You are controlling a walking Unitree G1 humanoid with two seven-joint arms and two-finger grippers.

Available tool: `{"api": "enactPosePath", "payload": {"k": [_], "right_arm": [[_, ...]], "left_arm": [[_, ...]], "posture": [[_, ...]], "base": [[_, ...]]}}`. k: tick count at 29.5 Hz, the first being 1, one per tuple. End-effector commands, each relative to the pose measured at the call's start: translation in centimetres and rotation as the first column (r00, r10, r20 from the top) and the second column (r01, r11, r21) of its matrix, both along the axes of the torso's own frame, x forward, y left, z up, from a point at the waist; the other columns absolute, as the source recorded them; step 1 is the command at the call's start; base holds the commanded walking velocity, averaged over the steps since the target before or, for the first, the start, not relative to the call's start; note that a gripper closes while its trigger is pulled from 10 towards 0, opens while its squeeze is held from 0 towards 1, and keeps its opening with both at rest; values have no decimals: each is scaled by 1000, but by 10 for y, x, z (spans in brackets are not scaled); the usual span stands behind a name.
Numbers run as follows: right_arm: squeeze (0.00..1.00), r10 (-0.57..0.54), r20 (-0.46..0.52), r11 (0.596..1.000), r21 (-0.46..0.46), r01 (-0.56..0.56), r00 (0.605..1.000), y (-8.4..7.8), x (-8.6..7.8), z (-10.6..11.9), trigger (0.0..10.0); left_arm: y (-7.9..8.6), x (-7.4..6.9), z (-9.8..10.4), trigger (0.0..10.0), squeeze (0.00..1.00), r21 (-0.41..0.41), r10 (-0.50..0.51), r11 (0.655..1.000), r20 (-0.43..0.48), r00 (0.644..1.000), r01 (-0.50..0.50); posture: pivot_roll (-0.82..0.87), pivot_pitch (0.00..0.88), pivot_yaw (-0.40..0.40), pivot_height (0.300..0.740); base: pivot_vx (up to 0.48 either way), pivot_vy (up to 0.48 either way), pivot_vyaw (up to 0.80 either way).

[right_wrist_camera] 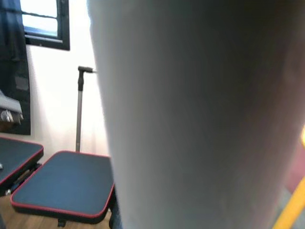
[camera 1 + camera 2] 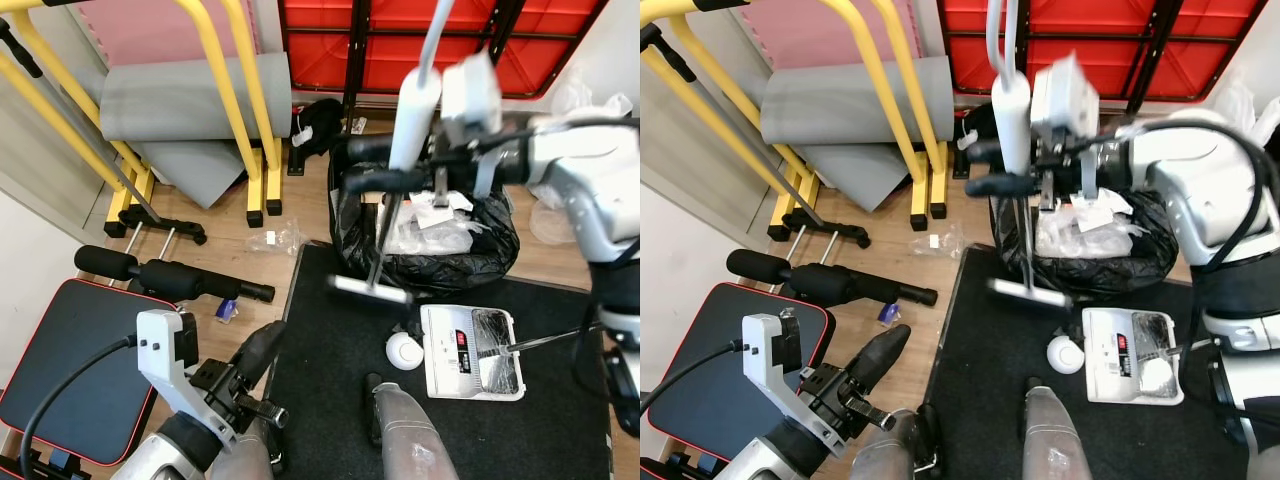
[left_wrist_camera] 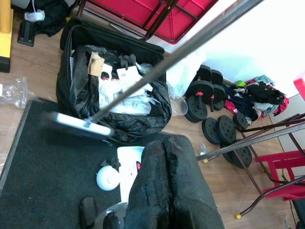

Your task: Sweep floor

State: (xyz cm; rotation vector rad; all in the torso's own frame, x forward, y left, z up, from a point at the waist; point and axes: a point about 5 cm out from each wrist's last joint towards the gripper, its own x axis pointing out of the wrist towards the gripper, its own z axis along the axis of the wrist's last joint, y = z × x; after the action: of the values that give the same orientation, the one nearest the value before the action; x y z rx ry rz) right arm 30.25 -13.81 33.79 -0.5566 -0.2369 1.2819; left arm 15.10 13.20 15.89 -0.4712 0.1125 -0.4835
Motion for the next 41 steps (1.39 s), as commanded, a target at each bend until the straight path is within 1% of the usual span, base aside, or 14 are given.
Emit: {"api": "enactPosePath", "payload": {"k": [1, 6, 8, 9, 14, 16, 18, 20, 23, 26, 29, 31, 34, 41], "right_arm": [[0, 60, 28, 996, 62, -62, 998, 8, -9, 11, 10000], [0, 38, 1, 985, 169, -38, 999, 17, -6, 11, 10000], [0, -68, -88, 946, 310, 92, 994, 26, 4, -1, 10000], [0, -191, -160, 892, 382, 240, 968, 29, 13, -16, 10000], [0, -275, -224, 847, 404, 345, 935, 29, 16, -27, 10000], [0, -346, -280, 804, 404, 437, 896, 30, 16, -39, 10000], [0, -385, -288, 784, 400, 475, 877, 33, 13, -47, 10000], [0, -385, -288, 784, 400, 475, 877, 33, 13, -47, 10000], [0, -431, -301, 746, 411, 524, 851, 41, 5, -57, 10000], [0, -431, -301, 746, 411, 524, 851, 41, 5, -57, 10000], [0, -432, -311, 740, 414, 530, 846, 52, -7, -67, 10000], [0, -416, -306, 756, 407, 512, 857, 63, -18, -77, 10000], [0, -394, -300, 770, 408, 490, 869, 70, -26, -84, 10000], [0, -354, -331, 765, 436, 474, 875, 74, -29, -90, 10000]], "left_arm": [[-1, -1, -10, 10000, 0, 13, -30, 999, -43, 999, 30], [-2, 2, -13, 10000, 0, 19, -34, 999, -45, 998, 35], [-1, 4, -15, 10000, 0, 24, -26, 999, -44, 999, 27], [2, 7, -15, 10000, 0, 33, 0, 999, -40, 999, 2], [4, 8, -16, 10000, 0, 45, 32, 998, -38, 999, -31], [7, 10, -18, 10000, 0, 57, 62, 997, -40, 997, -60], [8, 12, -19, 10000, 0, 64, 75, 995, -41, 996, -73], [8, 12, -19, 10000, 0, 64, 75, 995, -41, 996, -73], [10, 15, -21, 10000, 0, 79, 94, 993, -36, 995, -91], [10, 15, -21, 10000, 0, 79, 94, 993, -36, 995, -91], [14, 20, -22, 10000, 0, 110, 130, 986, -23, 991, -127], [22, 26, -21, 10000, 0, 156, 199, 968, 6, 980, -197], [30, 31, -22, 10000, 0, 191, 268, 944, 32, 963, -269], [35, 36, -24, 10000, 0, 205, 339, 918, 32, 940, -339]], "posture": [[-131, 222, 1, 740], [-132, 202, -6, 740], [-133, 190, -10, 740], [-136, 173, -16, 740], [-135, 165, -15, 740], [-138, 158, -15, 740], [-141, 153, -13, 740], [-141, 153, -13, 740], [-152, 139, -4, 740], [-152, 139, -4, 740], [-156, 125, -3, 740], [-160, 118, -5, 740], [-162, 106, -8, 740], [-156, 97, -11, 740]], "base": [[0, 0, 0], [0, 0, 0], [0, 0, 0], [0, 0, 0], [0, 0, 0], [0, 0, -800], [0, 0, -800], [0, 0, -800], [0, 0, -800], [0, 0, -800], [0, 0, -800], [0, 0, -800], [0, 0, -800], [0, 0, -800]]}}
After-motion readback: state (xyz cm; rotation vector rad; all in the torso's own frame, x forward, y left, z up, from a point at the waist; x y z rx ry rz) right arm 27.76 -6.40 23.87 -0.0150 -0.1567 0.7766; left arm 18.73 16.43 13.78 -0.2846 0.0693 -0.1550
